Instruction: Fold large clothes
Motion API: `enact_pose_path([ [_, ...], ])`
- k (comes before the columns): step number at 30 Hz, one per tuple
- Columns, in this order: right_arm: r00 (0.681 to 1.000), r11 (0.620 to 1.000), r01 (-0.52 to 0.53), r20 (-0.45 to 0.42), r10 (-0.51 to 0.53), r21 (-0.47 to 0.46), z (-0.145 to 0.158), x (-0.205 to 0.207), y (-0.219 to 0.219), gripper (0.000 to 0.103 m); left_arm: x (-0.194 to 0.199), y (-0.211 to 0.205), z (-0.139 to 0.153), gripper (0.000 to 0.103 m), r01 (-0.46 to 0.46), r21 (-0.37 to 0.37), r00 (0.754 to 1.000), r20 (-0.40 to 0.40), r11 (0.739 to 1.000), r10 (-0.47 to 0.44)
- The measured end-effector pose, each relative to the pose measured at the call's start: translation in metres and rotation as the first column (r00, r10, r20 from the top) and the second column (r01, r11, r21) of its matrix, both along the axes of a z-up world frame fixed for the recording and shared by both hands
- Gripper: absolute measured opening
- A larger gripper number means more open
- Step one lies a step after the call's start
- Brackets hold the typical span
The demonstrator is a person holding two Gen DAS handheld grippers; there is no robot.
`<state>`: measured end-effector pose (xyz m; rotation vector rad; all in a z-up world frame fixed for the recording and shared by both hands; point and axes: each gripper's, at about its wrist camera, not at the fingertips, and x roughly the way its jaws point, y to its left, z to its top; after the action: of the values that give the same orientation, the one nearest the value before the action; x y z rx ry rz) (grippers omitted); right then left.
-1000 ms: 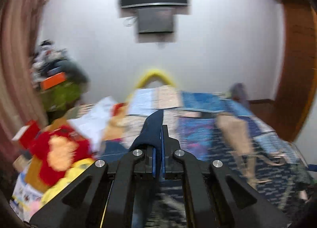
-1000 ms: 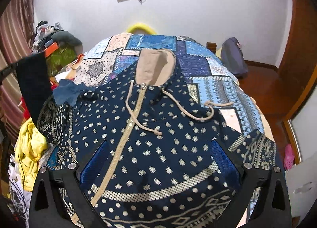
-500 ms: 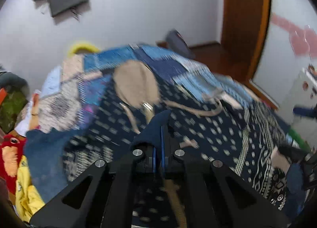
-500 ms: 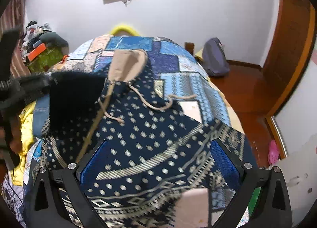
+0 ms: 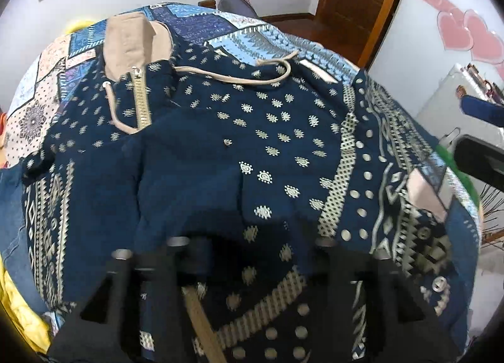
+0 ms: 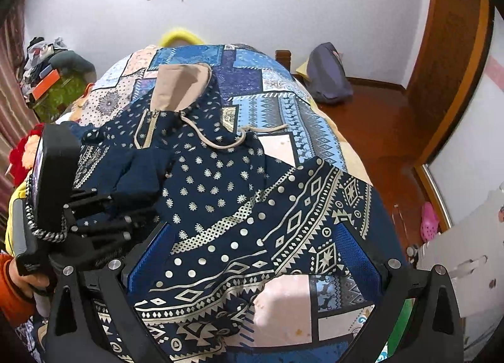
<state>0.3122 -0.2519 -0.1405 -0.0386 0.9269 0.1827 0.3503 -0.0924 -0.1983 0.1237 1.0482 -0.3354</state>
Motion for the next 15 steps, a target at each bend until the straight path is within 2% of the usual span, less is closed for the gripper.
enact_pose_path([
  [4,1.000,1.000,-0.027,0.001,0.027,-0.005,0.005,0.002,0.012,0.101,-0.018,0.017,0.026,0.061,-0.002,0.025,0.998,0.064,1.000,0.000],
  [6,0.998,0.998,-0.058,0.000,0.058,-0.008,0.008,0.005,0.026,0.101,-0.027,0.037,0.042,0.078,-0.027,0.044,0.993,0.118,0.999,0.022],
  [8,0.996,0.996,-0.090,0.004,0.090,-0.011,0.011,0.009,0.042,0.101,-0.032,0.059,0.053,0.087,-0.062,0.060,0.983,0.176,0.996,0.051],
  [11,0.988,0.988,-0.154,0.017,0.154,-0.025,0.014,0.013,0.073,0.101,-0.039,0.099,0.063,0.088,-0.116,0.098,0.969,0.229,0.988,0.091],
  [15,0.968,0.967,-0.250,0.006,0.251,-0.043,0.006,0.020,0.118,0.101,-0.035,0.151,0.054,0.089,-0.213,0.161,0.958,0.230,0.964,0.173],
])
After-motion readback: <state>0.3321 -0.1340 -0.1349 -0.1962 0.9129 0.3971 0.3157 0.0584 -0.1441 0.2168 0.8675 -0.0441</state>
